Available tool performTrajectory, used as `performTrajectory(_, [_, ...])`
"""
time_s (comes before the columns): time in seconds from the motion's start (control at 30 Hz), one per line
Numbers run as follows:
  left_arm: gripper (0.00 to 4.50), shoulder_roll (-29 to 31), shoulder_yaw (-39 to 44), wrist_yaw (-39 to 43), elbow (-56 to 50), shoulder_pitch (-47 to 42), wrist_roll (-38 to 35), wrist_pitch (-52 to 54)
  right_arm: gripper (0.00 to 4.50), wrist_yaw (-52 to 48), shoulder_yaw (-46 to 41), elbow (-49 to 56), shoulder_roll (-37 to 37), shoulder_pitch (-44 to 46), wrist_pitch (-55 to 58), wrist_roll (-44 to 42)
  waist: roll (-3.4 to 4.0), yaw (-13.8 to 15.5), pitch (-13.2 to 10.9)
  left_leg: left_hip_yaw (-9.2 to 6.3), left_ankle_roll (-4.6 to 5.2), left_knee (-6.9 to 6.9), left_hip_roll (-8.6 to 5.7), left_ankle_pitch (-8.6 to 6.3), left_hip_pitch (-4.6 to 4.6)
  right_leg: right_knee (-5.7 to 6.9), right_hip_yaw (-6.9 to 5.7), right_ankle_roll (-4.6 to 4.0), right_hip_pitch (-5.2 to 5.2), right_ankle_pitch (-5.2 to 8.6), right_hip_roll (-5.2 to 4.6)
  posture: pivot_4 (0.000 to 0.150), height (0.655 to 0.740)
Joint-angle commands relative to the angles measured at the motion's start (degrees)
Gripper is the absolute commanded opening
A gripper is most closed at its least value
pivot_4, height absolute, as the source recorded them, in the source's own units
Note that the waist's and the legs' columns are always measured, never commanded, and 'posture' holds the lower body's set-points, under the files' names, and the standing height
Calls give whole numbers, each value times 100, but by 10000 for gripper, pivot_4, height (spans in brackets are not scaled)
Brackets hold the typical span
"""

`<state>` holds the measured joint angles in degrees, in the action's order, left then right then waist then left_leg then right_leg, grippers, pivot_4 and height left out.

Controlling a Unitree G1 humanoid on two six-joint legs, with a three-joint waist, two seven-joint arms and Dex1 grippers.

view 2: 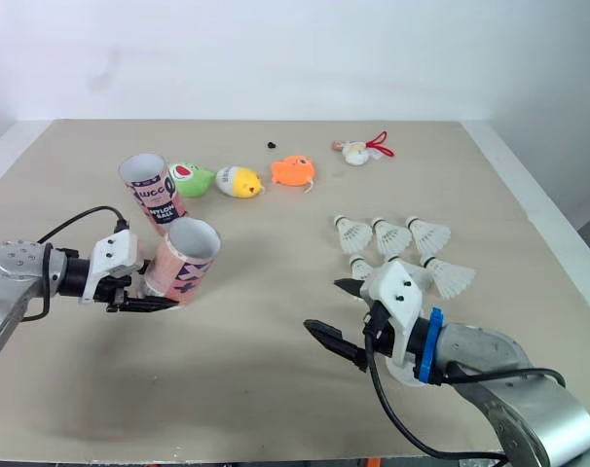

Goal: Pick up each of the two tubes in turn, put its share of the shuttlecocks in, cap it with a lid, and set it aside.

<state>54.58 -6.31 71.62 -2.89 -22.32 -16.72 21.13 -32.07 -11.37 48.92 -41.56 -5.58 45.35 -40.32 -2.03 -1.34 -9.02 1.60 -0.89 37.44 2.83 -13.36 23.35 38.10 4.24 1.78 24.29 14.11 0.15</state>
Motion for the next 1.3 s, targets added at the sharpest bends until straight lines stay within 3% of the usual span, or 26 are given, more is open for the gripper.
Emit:
performTrajectory(0.03, [27973, -53, -85, 77, -249, 23, 72, -125, 45000, 187, -439, 470, -32, -353, 22, -138, 0, 0, 0, 0, 0, 0, 0, 0, -1, 0, 0, 1, -2, 0, -1, 1500, 7400])
performTrajectory(0.2, [27973, -133, -271, 189, -386, 103, 227, -448, 45000, -106, -836, 841, -297, -1191, 135, -507, 0, 4, 1, 1, 0, 5, -10, 0, -4, 0, 1, 9, -9, -1, -14, 1500, 7400])
performTrajectory(0.3, [27973, -416, -323, 122, -368, 0, 233, -555, 45000, 4, -858, 773, -358, -1437, 79, -262, 1, 10, 2, -1, 0, 8, -15, 0, -12, -1, 0, 14, -21, 1, -20, 1500, 7400])
performTrajectory(0.53, [27973, -623, -600, 307, -25, -141, 628, -1074, 45000, 1296, -348, 565, 131, -1015, 435, 442, 1, 12, 4, 3, 5, 41, -26, 3, -15, -3, 5, 10, -35, -3, -34, 1500, 7400])
performTrajectory(0.77, [27973, -337, -733, 665, 165, -150, 838, -1085, 45000, 2206, 208, 796, 963, -1204, 619, 782, 13, 3, 17, 0, 7, 24, -22, -1, -14, -2, 2, 23, -32, 4, -29, 1500, 7400])
performTrajectory(1.0, [27973, -314, -645, 584, -87, -22, 646, -628, 45000, 2322, 803, 262, 1221, -348, 603, 1131, 24, -77, 24, 5, 13, 22, -15, 1, -30, -1, 7, -3, -34, 0, -19, 1500, 7400])
performTrajectory(1.3, [27973, -85, -569, 592, -337, 252, 728, -421, 45000, 2269, 1032, -252, 1329, -124, 387, 1628, 30, -113, 28, 3, 23, 8, -12, -6, -29, 0, 7, 10, -31, 6, -11, 1500, 7400])
